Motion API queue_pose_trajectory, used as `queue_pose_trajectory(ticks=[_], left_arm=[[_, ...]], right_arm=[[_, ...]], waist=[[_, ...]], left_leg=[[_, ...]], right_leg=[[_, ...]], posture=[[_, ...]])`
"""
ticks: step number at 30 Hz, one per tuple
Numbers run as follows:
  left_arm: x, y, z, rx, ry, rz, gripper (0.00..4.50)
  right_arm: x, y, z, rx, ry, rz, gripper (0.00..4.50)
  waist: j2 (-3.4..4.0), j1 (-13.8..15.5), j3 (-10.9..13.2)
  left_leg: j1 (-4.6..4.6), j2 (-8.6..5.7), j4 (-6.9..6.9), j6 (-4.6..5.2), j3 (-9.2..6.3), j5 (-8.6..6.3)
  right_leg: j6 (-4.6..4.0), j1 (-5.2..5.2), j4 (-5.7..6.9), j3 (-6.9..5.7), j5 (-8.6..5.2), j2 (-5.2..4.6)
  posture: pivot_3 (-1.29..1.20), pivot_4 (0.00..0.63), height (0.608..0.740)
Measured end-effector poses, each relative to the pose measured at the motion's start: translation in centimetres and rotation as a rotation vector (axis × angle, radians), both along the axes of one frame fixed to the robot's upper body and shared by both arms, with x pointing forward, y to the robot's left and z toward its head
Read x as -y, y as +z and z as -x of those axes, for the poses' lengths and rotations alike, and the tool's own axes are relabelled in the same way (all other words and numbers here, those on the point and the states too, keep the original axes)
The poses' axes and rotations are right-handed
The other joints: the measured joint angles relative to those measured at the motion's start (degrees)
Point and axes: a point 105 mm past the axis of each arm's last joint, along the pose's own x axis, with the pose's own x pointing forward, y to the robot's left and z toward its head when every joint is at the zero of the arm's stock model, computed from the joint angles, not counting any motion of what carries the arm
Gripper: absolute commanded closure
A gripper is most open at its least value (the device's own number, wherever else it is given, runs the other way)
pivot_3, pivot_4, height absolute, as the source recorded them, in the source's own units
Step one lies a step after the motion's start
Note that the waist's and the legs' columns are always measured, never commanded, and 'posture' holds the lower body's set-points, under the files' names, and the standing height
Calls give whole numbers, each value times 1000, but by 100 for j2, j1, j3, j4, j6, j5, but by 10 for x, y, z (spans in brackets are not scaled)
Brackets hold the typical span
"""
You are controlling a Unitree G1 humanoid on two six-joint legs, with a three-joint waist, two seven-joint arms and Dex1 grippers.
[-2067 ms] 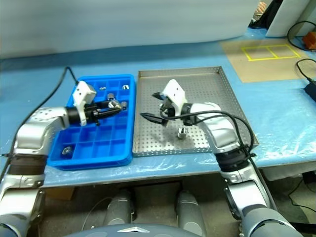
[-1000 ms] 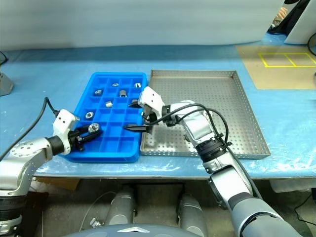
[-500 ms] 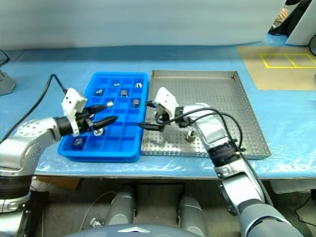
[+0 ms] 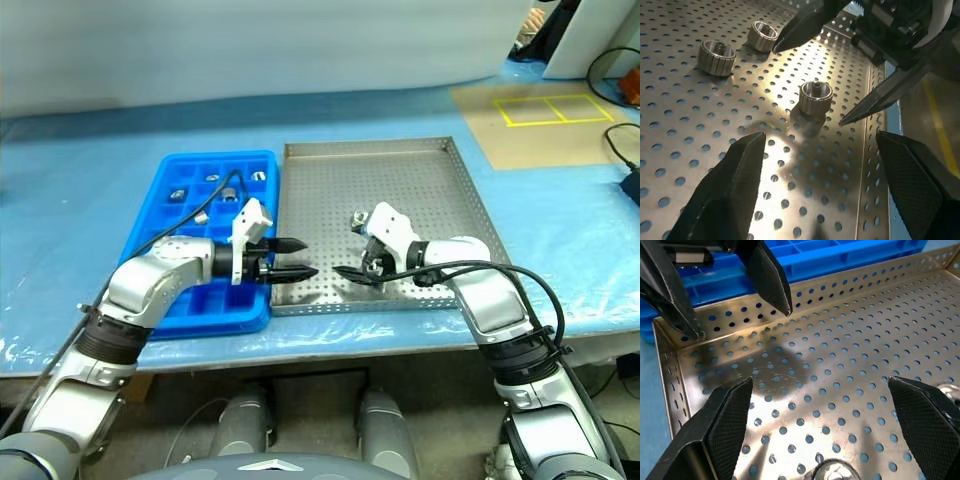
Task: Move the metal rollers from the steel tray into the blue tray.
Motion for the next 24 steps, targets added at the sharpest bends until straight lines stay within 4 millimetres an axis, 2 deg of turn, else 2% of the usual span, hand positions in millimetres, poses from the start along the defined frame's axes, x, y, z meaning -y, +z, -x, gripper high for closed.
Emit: queue_pose_trajectory(ticks=[6,15,18,24], left_arm=[[3,-2,-1,-24,-27,7,787],[5,0,-1,4,-48,-16,787],[5,-1,-2,10,-42,-23,727],[2,-4,-7,31,-11,-53,727]], right_arm=[[8,-20,4,-53,-74,-3,0],[18,-33,-4,-67,-162,9,0],[18,-34,-3,-62,-151,5,591],[21,-39,-5,-54,-152,19,2629]], waist=[[0,-45,0],[1,-106,0],[1,-122,0],[0,-128,0]], left_leg=[[3,0,6,10,12,-6],[5,2,28,26,16,-16],[5,2,30,30,17,-19],[21,2,38,35,16,-22]], right_leg=[[0,0,-3,10,0,0],[2,11,-1,14,1,-1],[2,14,-3,14,1,-2],[3,36,-5,13,0,-3]], posture=[[-266,150,740],[-259,150,740],[-250,150,740],[-239,150,740]])
